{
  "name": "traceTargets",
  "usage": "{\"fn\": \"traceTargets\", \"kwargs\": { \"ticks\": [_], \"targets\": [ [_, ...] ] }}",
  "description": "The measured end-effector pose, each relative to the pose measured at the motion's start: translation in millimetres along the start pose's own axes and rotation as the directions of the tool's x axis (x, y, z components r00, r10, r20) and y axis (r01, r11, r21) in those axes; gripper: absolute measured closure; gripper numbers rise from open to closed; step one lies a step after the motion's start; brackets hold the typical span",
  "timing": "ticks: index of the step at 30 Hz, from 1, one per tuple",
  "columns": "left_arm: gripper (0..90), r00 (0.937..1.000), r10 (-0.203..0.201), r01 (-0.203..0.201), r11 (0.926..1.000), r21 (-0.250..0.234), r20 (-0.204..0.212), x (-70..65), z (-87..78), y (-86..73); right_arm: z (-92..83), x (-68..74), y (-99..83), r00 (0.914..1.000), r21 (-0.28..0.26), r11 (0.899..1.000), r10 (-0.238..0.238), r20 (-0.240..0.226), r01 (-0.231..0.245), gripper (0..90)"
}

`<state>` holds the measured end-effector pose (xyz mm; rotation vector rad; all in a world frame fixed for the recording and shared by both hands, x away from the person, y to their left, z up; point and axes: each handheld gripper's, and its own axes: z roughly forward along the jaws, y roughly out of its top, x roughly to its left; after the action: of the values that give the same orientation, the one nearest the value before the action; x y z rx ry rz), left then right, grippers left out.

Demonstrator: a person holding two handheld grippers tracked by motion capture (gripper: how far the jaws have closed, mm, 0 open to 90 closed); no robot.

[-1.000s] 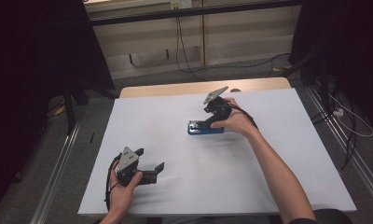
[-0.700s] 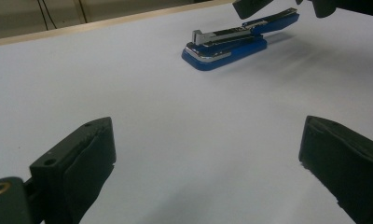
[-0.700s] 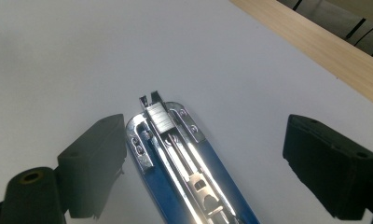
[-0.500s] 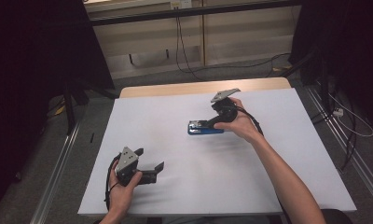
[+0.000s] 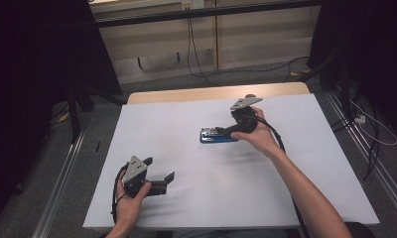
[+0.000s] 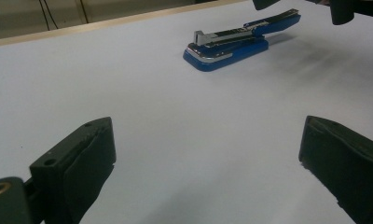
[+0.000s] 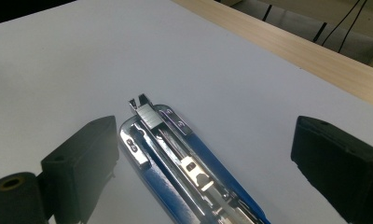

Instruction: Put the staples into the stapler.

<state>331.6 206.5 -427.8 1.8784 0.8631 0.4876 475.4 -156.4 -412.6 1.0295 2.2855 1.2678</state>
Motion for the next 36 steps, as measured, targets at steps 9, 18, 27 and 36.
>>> {"fn": "traceTargets", "kwargs": {
  "ticks": [9, 18, 27, 36],
  "targets": [
    [3.8, 1.0000, -0.002, 0.002, 1.0000, -0.003, 0.000, -0.4, 0.3, 0.1, -13.1, -1.2, -7.7, 0.9979, -0.034, 0.999, 0.032, 0.057, -0.030, 4.3],
    [3.8, 1.0000, -0.002, 0.002, 1.0000, -0.004, -0.003, -0.3, 0.3, 0.1, -20.3, 2.1, -20.0, 0.9962, -0.044, 0.998, 0.046, 0.074, -0.043, 3.7],
    [4.0, 0.9999, -0.008, 0.008, 1.0000, 0.003, -0.012, 0.3, 0.8, -1.0, -33.0, 12.5, -31.9, 0.9914, -0.067, 0.995, 0.079, 0.104, -0.073, 3.8],
    [4.0, 0.9999, -0.008, 0.008, 1.0000, 0.004, -0.013, 0.7, 3.7, -1.3, -53.3, 12.8, -42.1, 0.9847, -0.137, 0.988, 0.090, 0.149, -0.070, 3.9]
  ]
}}
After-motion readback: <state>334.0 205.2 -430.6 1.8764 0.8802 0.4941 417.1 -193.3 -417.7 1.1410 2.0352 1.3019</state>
